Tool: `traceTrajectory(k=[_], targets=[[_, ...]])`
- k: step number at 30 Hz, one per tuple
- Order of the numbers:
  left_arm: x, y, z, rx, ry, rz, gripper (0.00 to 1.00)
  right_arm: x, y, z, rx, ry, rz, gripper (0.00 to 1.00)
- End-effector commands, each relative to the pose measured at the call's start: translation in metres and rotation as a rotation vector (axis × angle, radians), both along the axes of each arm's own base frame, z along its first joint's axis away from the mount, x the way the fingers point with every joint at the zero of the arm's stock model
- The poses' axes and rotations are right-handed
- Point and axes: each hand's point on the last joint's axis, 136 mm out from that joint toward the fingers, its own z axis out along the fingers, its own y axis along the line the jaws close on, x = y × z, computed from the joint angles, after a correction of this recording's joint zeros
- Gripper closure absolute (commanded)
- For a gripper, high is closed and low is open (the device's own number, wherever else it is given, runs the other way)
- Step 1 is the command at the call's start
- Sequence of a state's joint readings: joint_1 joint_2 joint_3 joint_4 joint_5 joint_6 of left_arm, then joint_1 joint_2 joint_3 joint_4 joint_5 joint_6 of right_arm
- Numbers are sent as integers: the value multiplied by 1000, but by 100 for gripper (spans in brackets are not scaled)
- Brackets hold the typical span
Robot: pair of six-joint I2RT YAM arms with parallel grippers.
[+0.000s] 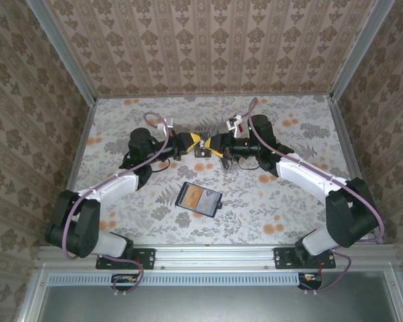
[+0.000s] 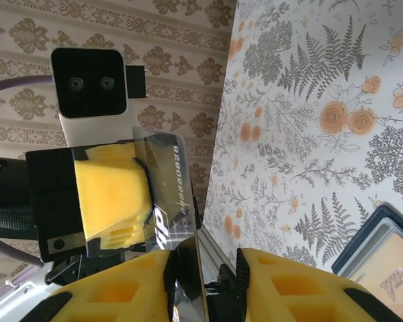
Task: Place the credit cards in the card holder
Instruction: Pick up several credit cards from the storage box.
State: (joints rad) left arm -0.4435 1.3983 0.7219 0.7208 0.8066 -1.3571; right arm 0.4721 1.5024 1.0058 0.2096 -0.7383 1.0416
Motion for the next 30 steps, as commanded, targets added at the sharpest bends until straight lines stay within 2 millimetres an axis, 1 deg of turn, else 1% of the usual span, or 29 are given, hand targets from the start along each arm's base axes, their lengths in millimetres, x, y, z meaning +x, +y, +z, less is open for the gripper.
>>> traceTrajectory(k=[1, 3, 6, 7, 8, 10, 11, 19, 26, 30], targets=[[-1, -3, 21, -83, -42, -13, 100, 3, 8, 2, 16, 7, 26, 72], [0, -3, 25, -115, -42, -11, 96, 6, 6, -7, -9, 18, 5, 74], [2, -4, 26, -142, -33, -15, 95, 6, 5, -15, -17, 33, -1, 81], [2, -4, 27, -151, -29, -14, 91, 8, 2, -19, -30, 45, -22, 81], [2, -4, 27, -161, -28, -14, 90, 9, -2, -24, -45, 53, -42, 82], [3, -4, 29, -174, -29, -15, 90, 11, -8, -32, -77, 71, -77, 83], [3, -4, 29, -177, -27, -14, 88, 11, -12, -35, -90, 79, -92, 82], [2, -1, 30, -191, -34, -6, 87, 14, -19, -38, -109, 87, -134, 80], [1, -2, 31, -193, -36, -11, 87, 17, -21, -38, -99, 93, -158, 79], [1, -1, 31, -195, -36, -9, 87, 17, -25, -41, -116, 103, -182, 79]])
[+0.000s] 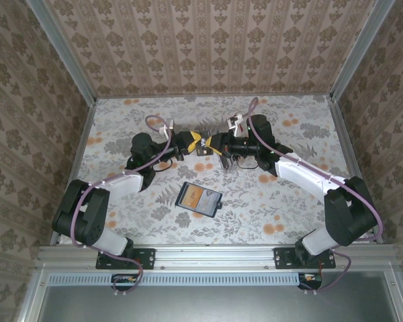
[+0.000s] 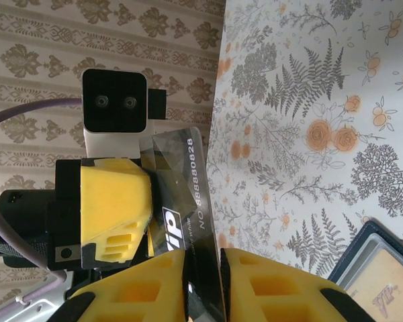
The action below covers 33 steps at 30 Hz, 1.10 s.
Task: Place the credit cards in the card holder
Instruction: Pick up several credit cards from the storage box.
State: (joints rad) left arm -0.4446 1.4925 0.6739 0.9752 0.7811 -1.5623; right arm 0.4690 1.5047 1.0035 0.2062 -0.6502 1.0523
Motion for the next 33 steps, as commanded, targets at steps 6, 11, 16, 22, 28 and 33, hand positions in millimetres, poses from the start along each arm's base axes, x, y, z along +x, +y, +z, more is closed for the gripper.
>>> traceTrajectory(k=[6, 11, 16, 22, 28, 33], targets=[[-10, 0, 38, -80, -135, -20, 89, 4, -20, -38, -88, 111, -111, 82], [-9, 1, 38, -81, -132, -19, 88, 5, -22, -39, -84, 115, -123, 81], [-9, 0, 38, -84, -132, -21, 85, 5, -22, -41, -90, 123, -125, 80], [-8, 1, 38, -92, -129, -18, 80, 4, -24, -44, -103, 129, -131, 80], [-7, 0, 37, -94, -125, -21, 81, 5, -25, -46, -104, 134, -140, 81], [-6, 1, 33, -90, -115, -11, 87, 6, -26, -42, -101, 125, -150, 86]])
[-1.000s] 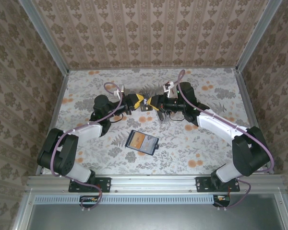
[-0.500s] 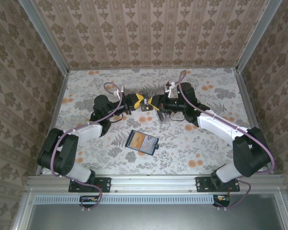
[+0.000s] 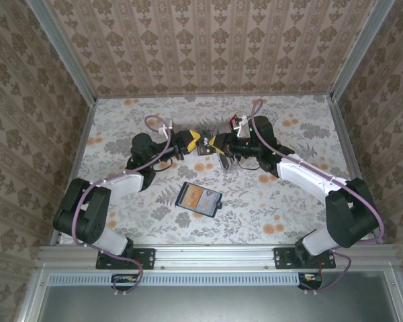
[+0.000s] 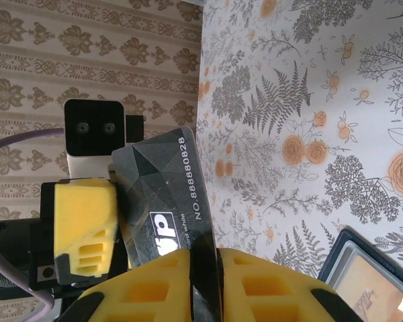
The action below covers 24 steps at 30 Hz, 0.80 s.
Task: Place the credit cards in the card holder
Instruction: Pick up several credit cards from the storage box.
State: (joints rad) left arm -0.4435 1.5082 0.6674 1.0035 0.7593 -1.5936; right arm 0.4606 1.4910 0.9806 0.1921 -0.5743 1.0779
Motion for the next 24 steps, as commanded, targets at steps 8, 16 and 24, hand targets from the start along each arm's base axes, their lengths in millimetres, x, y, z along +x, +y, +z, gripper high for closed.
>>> traceTrajectory(k=[8, 16, 24], targets=[[-10, 4, 20, -49, -109, 11, 92, -3, -29, -35, -165, 96, -113, 96], [-10, 4, 19, -36, -110, 8, 90, -4, -35, -36, -193, 98, -137, 100], [-10, 6, 17, -35, -107, 15, 92, -3, -36, -36, -208, 98, -139, 100]])
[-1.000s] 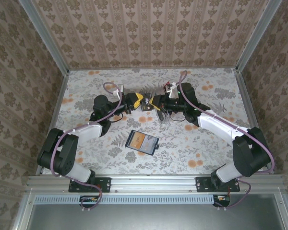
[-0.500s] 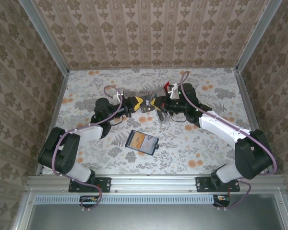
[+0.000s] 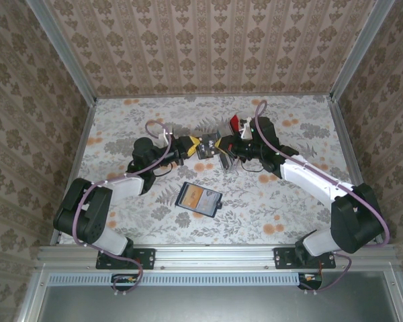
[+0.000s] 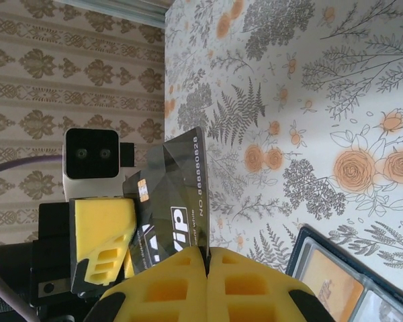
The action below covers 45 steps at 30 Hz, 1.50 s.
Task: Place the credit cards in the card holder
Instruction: Pick up several credit cards from the storage box, then place the credit card in the storage box.
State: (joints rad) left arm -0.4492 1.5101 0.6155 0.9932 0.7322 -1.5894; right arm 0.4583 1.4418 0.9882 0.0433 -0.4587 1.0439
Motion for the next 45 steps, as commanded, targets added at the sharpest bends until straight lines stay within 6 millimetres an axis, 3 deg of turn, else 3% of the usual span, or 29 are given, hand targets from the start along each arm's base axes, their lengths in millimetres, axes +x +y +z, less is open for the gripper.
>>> traceTrajectory(k=[1, 3, 9, 13, 19, 24, 32, 45], targets=[[-6, 5, 37, -54, -150, 3, 94, -2, -17, -24, -118, 58, -49, 100], [-4, 10, 23, -25, -114, 26, 100, -1, -22, -18, -149, 26, -52, 100], [-9, 34, -31, 213, -22, 102, 100, -1, -29, -3, -244, -68, -26, 100], [-20, 56, -48, 475, -30, 140, 100, -3, -39, -28, -530, -83, 34, 100], [-30, 70, -48, 575, -55, 149, 100, -1, -39, -64, -919, -115, 150, 100], [-32, 71, -53, 561, -40, 153, 100, 12, -34, -82, -1089, -136, 191, 100], [-34, 73, -48, 580, -62, 153, 100, 22, -33, -106, -1194, -133, 193, 100], [-34, 73, -49, 581, -61, 152, 100, 35, -25, -137, -1192, -136, 168, 100]])
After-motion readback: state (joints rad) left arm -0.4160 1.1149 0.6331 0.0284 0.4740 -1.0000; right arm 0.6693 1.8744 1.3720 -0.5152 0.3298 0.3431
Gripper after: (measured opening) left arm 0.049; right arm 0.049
